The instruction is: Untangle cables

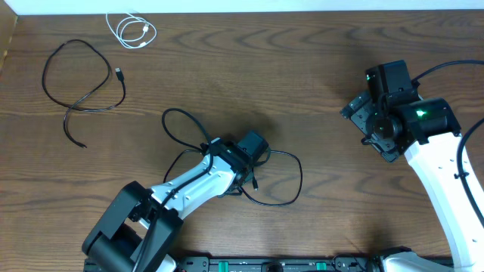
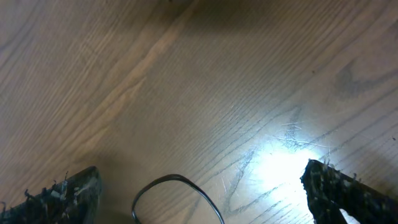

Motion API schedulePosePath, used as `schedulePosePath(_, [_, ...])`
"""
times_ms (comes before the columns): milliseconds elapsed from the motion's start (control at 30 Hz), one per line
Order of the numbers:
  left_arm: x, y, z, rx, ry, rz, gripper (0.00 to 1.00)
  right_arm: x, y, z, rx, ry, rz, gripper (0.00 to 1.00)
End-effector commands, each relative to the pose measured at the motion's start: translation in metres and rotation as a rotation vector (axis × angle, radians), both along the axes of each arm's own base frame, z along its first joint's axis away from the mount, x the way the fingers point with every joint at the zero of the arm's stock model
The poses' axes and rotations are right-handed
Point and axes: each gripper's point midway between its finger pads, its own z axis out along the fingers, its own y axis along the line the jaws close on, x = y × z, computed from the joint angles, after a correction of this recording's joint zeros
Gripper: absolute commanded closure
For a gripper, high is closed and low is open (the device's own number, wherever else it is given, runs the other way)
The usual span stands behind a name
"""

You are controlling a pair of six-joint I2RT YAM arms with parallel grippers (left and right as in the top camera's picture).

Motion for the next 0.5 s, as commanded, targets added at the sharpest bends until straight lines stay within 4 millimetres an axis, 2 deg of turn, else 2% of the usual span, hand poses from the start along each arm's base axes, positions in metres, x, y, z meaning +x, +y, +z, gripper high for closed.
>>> schedulePosePath(0, [-0.0050, 0.0094, -0.0114, 0.047, 0.025, 0.007, 0.56, -0.0006, -0.0028, 0.0002, -0.022, -0.002, 0.006, 0.01])
schedulePosePath(400, [0.0009, 0.0105, -0.0123, 0.054, -0.006, 0.006, 0.63, -0.0007, -0.0028, 0.0002, -0.022, -0.001, 0.006, 0.01])
schedulePosePath(467, [0.0018, 0.0110, -0.0134, 0.053, -0.012, 0.005, 0.69, -0.0007, -0.0028, 0.0002, -0.022, -0.001, 0.006, 0.01])
